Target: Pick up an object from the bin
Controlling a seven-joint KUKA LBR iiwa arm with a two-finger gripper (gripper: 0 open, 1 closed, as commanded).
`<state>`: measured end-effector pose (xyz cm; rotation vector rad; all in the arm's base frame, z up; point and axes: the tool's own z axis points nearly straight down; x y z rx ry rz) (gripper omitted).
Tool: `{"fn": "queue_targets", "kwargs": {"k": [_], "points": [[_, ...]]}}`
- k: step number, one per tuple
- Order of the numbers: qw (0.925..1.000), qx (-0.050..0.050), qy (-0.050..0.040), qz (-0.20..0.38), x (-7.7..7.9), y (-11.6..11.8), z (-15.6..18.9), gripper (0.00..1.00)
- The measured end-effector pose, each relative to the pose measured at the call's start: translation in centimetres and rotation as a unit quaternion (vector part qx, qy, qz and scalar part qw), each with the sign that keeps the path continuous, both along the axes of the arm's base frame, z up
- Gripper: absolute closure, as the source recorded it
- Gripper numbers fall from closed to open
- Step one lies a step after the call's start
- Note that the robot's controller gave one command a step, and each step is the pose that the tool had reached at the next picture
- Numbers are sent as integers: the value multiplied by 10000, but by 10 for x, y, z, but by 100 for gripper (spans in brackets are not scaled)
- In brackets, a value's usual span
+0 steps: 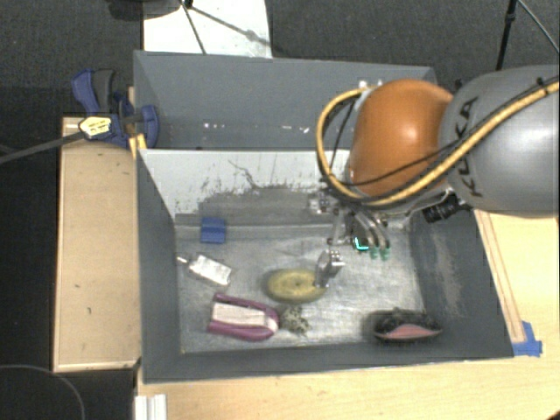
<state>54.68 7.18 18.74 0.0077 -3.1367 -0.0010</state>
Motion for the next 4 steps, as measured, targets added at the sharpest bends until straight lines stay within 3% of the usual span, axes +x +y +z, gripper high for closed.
{"fn": "queue_targets", "kwargs": {"k": [1,2,3,4], "points": [[9946,0,-30,1038,-17,4,-118,0],[9959,7,-56,901,-10,10,-85,0],[9988,4,-59,485,-6,-3,-69,0],[9999,3,-27,147,-3,5,-118,0]]}}
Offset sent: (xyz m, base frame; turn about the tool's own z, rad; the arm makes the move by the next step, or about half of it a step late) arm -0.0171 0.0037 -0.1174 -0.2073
